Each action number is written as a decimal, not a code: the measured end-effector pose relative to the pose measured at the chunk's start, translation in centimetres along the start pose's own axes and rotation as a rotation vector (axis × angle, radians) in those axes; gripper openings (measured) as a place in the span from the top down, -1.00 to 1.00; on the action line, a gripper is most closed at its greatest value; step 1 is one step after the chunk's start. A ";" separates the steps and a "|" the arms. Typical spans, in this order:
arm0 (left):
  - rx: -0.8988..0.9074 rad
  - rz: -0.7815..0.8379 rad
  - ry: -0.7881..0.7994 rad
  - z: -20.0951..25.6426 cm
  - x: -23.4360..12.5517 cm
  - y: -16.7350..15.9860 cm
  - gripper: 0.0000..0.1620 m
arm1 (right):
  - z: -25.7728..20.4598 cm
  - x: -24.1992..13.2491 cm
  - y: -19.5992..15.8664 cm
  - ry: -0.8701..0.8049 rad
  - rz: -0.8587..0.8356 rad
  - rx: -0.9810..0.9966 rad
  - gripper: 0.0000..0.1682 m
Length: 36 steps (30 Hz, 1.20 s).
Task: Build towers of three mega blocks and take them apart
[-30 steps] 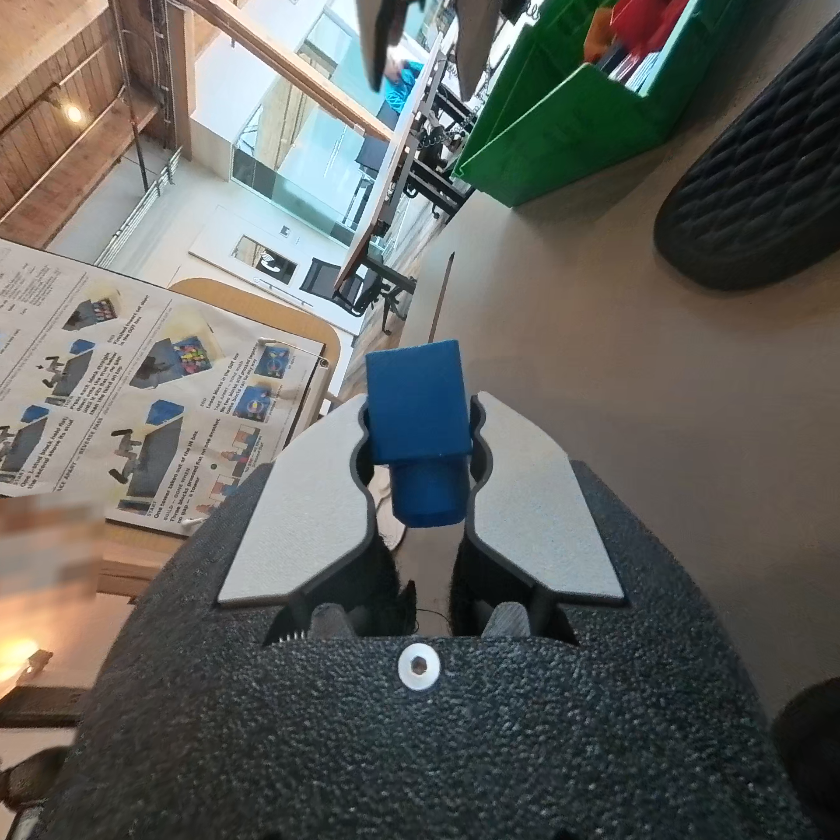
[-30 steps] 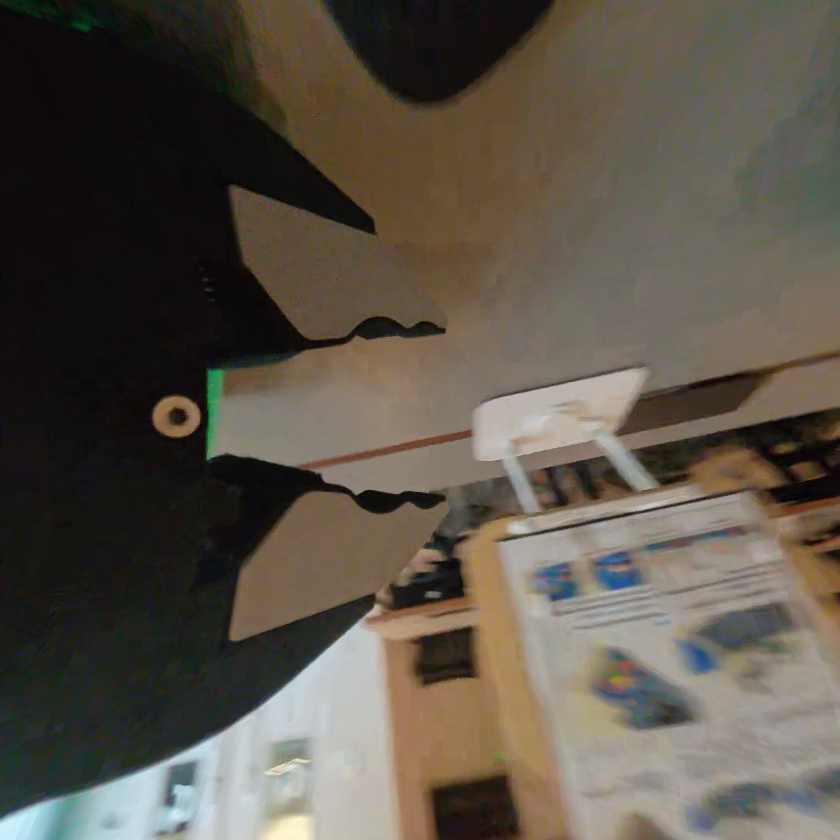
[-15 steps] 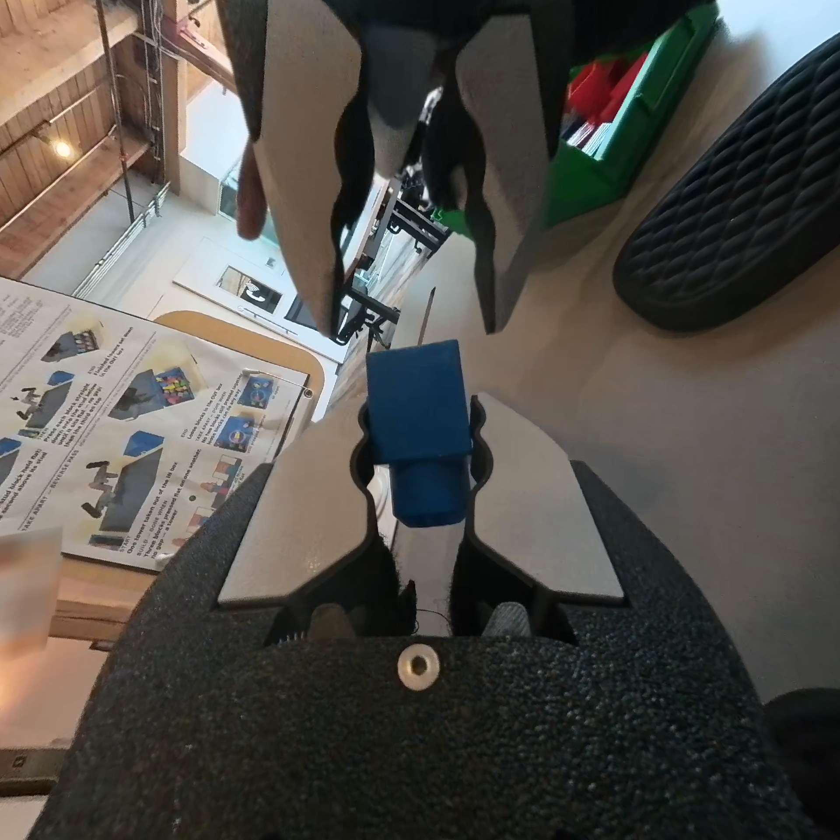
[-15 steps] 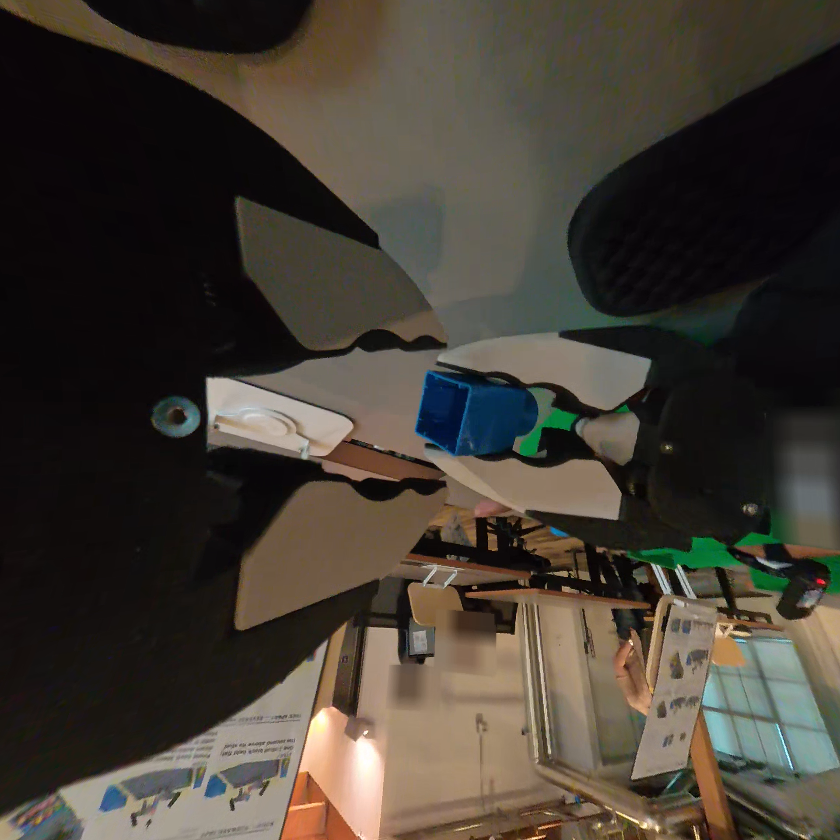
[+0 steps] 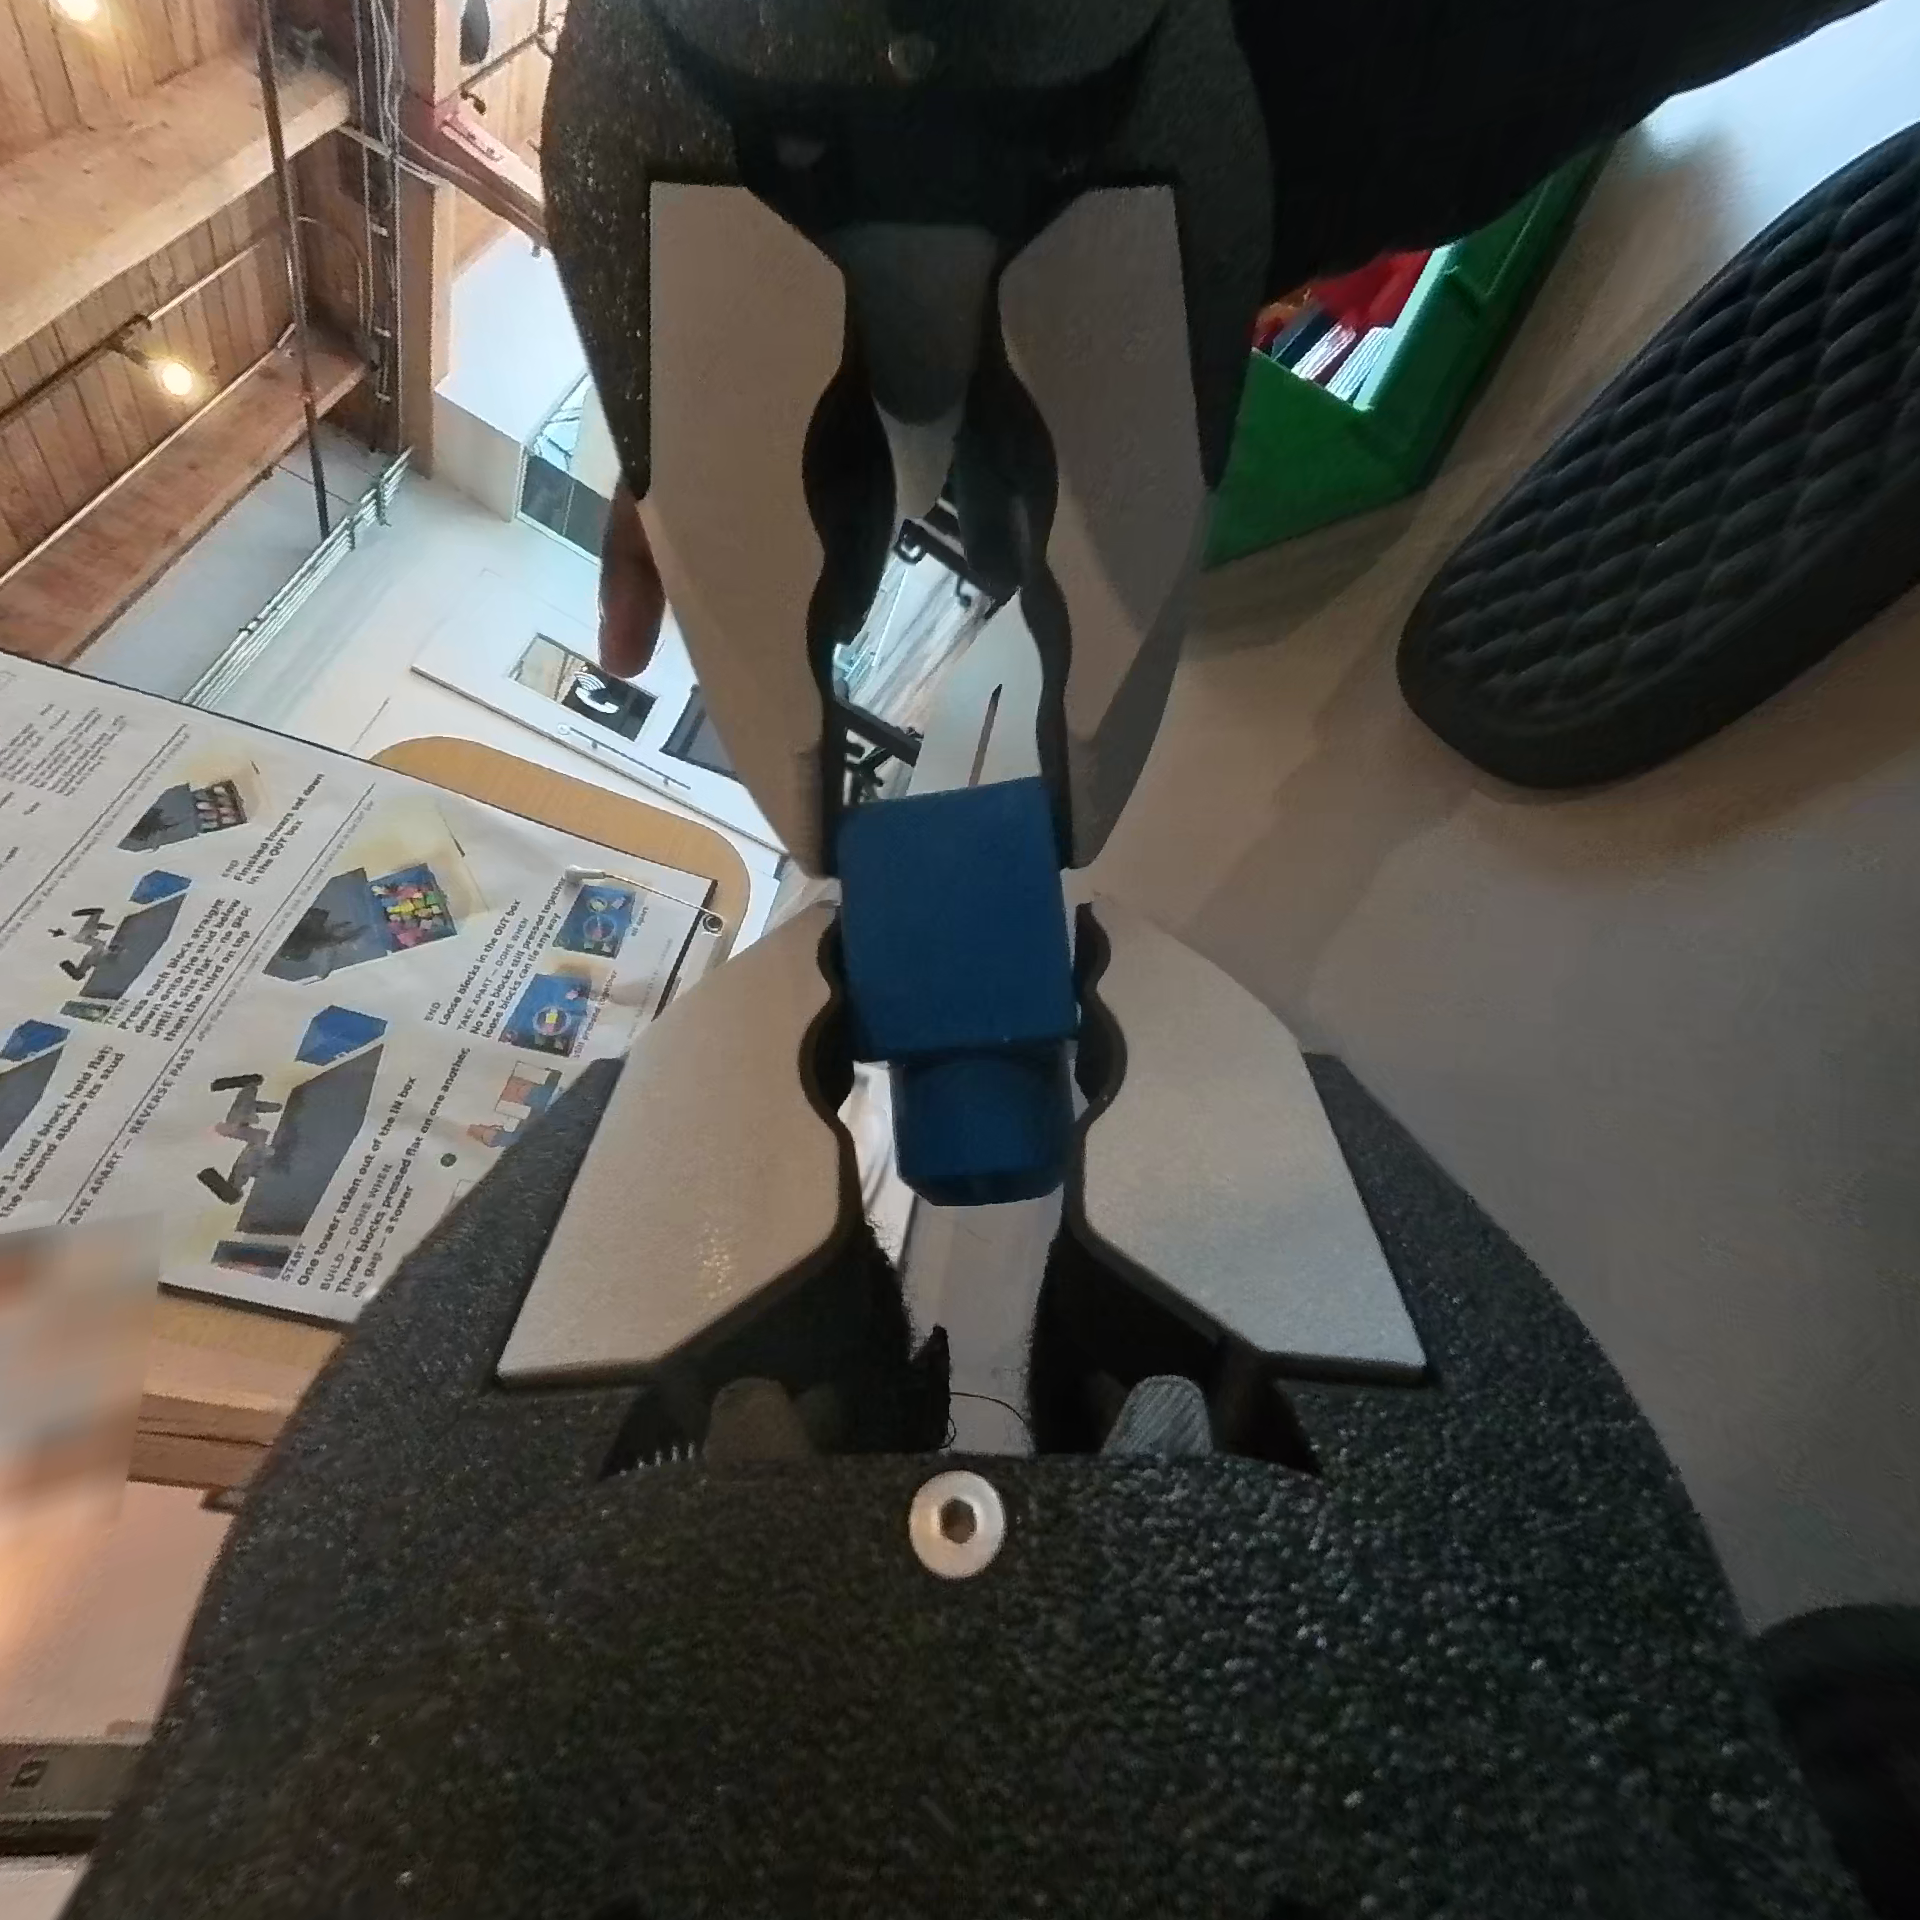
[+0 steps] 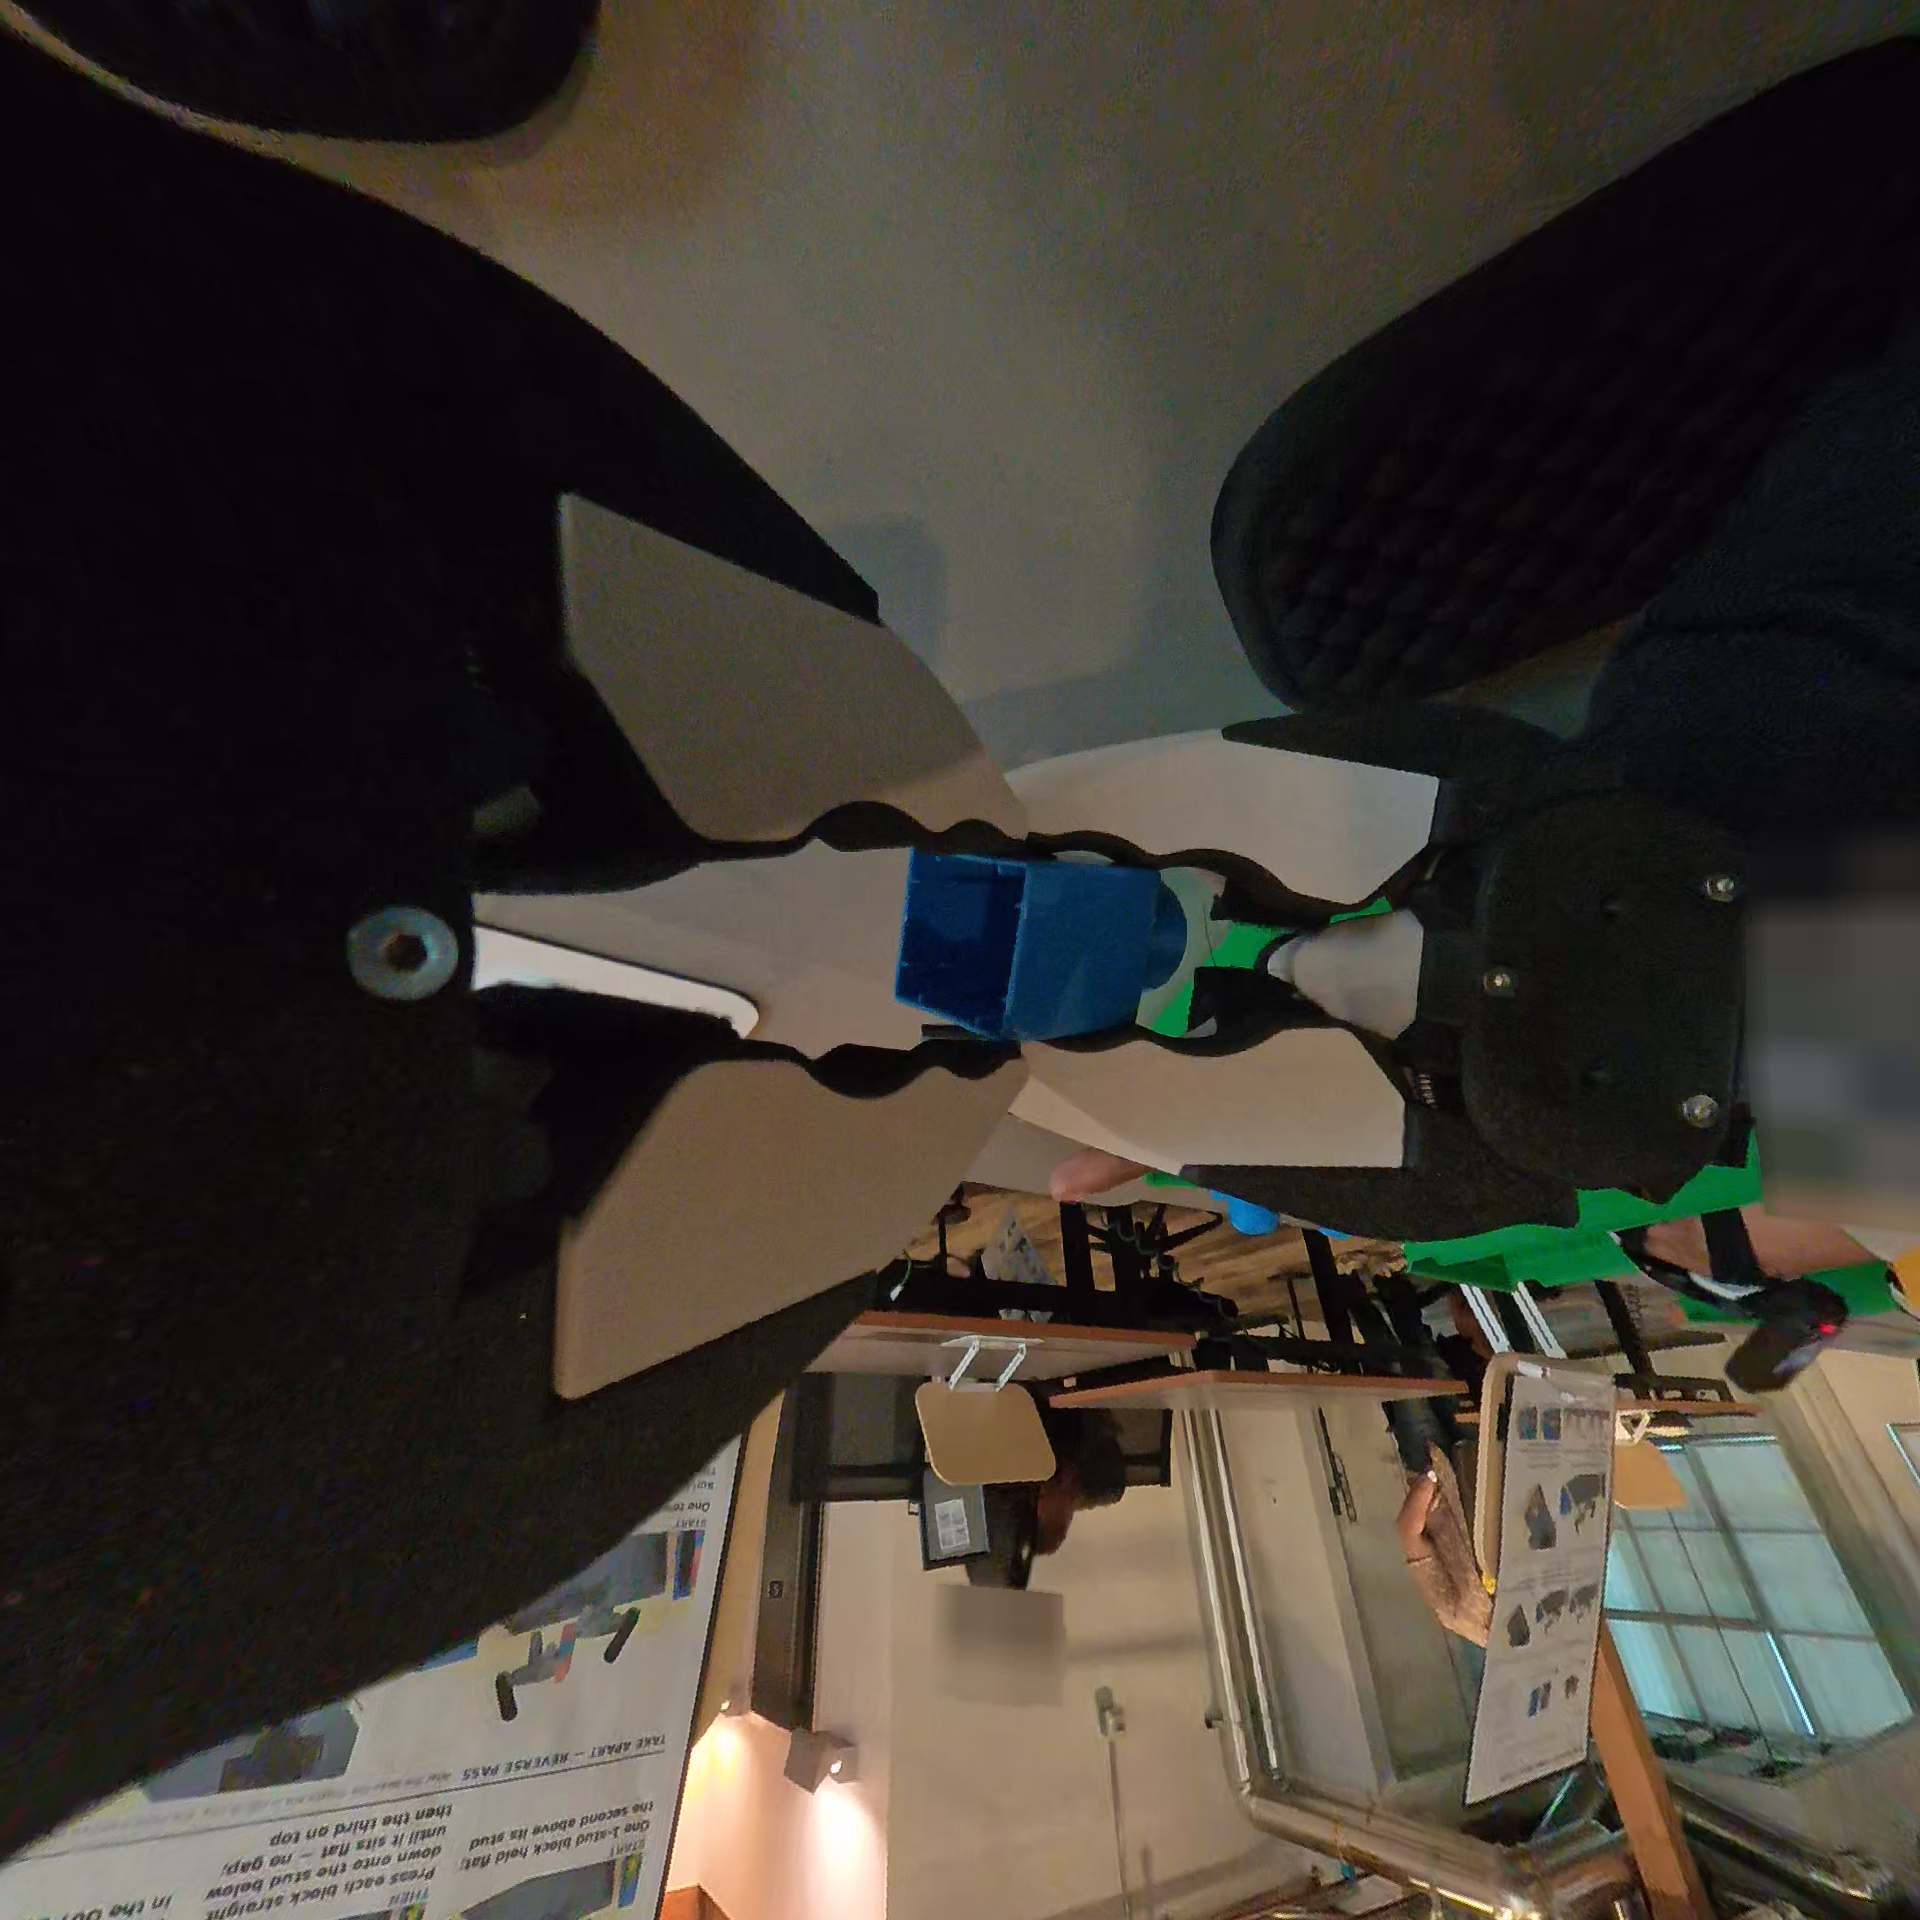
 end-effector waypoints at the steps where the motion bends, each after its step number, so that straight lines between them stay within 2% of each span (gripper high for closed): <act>1: -0.008 0.001 -0.004 0.1 0.1 0.0 0.52 | 0.0 -0.1 0.0 0.004 -0.002 0.002 0.61; 10: -0.085 0.016 0.029 -0.6 0.0 -0.2 0.13 | 0.0 -2.7 -1.6 -0.044 -0.092 0.024 0.61; 13: -0.111 0.038 0.049 -1.0 -0.2 0.0 0.02 | 0.1 -5.2 -2.8 -0.090 -0.166 0.043 0.60; 17: -0.147 0.060 0.074 -1.5 -0.4 0.1 -0.08 | -0.1 -10.7 -5.4 -0.158 -0.320 0.104 0.60; 23: -0.172 0.080 0.095 -1.9 -0.6 0.2 -0.09 | -2.9 -20.8 -9.9 -0.214 -0.589 0.265 0.60; 27: -0.167 0.078 0.099 -2.0 -0.6 0.2 -0.09 | -6.7 -25.9 -12.5 -0.167 -0.752 0.401 0.60; 31: -0.164 0.068 0.103 -2.0 -0.6 0.0 -0.09 | -11.1 -28.6 -14.0 -0.091 -0.815 0.542 0.60; 36: -0.164 0.062 0.101 -2.0 -0.5 -0.1 -0.09 | -15.2 -29.6 -15.2 0.006 -0.847 0.673 0.60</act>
Point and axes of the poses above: each gripper's, where its closed fingertips meet, x out along the fingers, y out of its top, z = x × y across the jaws, the point moved 5 cm from there along -x, back along the fingers, and after that the axes turned 1 degree about -x, right-handed, at the moved point
